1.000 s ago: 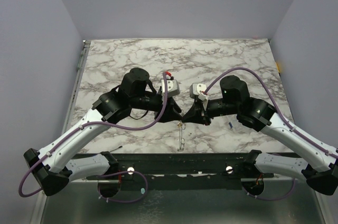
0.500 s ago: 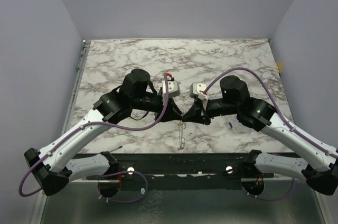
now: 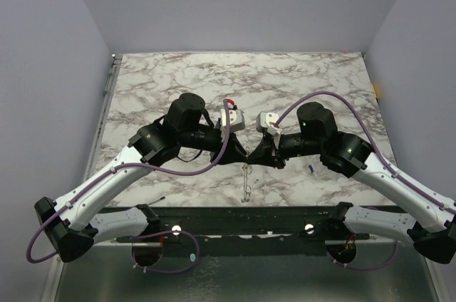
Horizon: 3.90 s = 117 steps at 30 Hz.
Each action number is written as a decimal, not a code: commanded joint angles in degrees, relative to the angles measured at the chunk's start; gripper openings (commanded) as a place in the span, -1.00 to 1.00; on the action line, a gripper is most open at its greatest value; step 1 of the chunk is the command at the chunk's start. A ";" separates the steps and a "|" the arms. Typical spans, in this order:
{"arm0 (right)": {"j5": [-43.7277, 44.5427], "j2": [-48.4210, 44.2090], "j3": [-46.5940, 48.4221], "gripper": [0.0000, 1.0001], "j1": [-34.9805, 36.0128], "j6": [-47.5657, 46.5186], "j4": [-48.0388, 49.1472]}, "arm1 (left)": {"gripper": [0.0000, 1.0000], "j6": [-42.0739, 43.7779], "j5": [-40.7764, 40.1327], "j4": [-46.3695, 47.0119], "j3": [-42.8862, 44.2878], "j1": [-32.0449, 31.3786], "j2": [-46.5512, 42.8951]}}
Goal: Put the keys on the keyring
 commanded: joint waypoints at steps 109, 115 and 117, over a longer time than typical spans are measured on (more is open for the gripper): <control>10.48 -12.10 -23.42 -0.99 0.54 -6.76 42.18 | 0.19 -11.48 -12.70 35.05 -21.85 -0.92 -21.56; 16.76 -12.26 -27.34 -0.99 2.74 -13.60 46.10 | 0.78 -12.23 -20.98 31.55 -22.19 -0.92 -24.48; 17.90 -12.67 -29.39 -0.99 3.79 -15.69 48.47 | 0.83 -12.82 -25.46 30.09 -22.08 -0.91 -24.60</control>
